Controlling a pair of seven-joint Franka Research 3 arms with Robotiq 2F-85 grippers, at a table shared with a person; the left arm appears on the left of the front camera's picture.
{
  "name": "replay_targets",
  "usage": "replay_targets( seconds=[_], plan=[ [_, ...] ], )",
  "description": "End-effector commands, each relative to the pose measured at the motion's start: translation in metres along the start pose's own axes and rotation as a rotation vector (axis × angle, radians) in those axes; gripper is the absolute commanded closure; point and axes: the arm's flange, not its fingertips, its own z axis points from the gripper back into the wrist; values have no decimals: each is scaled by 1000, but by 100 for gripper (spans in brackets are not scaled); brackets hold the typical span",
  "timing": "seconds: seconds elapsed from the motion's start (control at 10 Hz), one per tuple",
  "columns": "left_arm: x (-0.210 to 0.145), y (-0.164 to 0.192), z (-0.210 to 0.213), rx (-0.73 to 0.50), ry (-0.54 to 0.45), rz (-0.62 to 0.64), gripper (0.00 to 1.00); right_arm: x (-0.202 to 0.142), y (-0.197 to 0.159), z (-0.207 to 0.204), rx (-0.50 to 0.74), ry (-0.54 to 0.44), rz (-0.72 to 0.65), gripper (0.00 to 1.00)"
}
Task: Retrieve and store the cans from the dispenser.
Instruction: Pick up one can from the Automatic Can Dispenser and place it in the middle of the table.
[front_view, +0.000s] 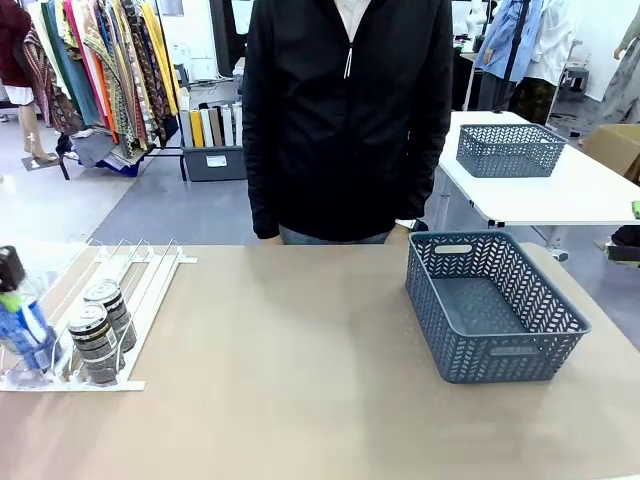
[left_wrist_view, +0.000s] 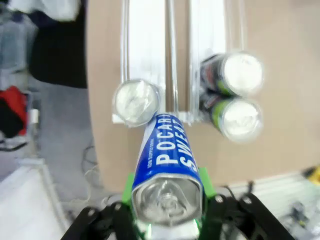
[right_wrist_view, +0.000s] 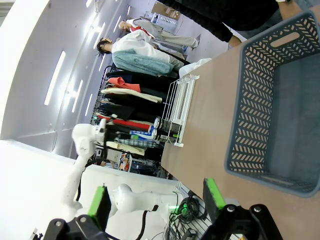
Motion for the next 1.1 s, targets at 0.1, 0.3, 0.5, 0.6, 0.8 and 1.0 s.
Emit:
replay_targets(
  seconds=[0.1,0.3,0.5,0.6,0.8,1.0],
  plan=[
    [-30,-6,96,32,-126,-84,100,2,3,-1,13,-12,5,0],
    [-45,0,121,12,-237,-89,100,2,3,-1,13,-12,5,0],
    [-48,-8,128,25,-186,-71,100,2,3,-1,13,-12,5,0],
    [-48,-8,128,25,-186,-71,100,2,3,-1,13,-12,5,0],
    [-48,-8,128,25,-186,-71,100,2,3,-1,13,-12,5,0],
    [-48,-6,124,17,-183,-69,100,2,3,-1,13,-12,5,0]
  ],
)
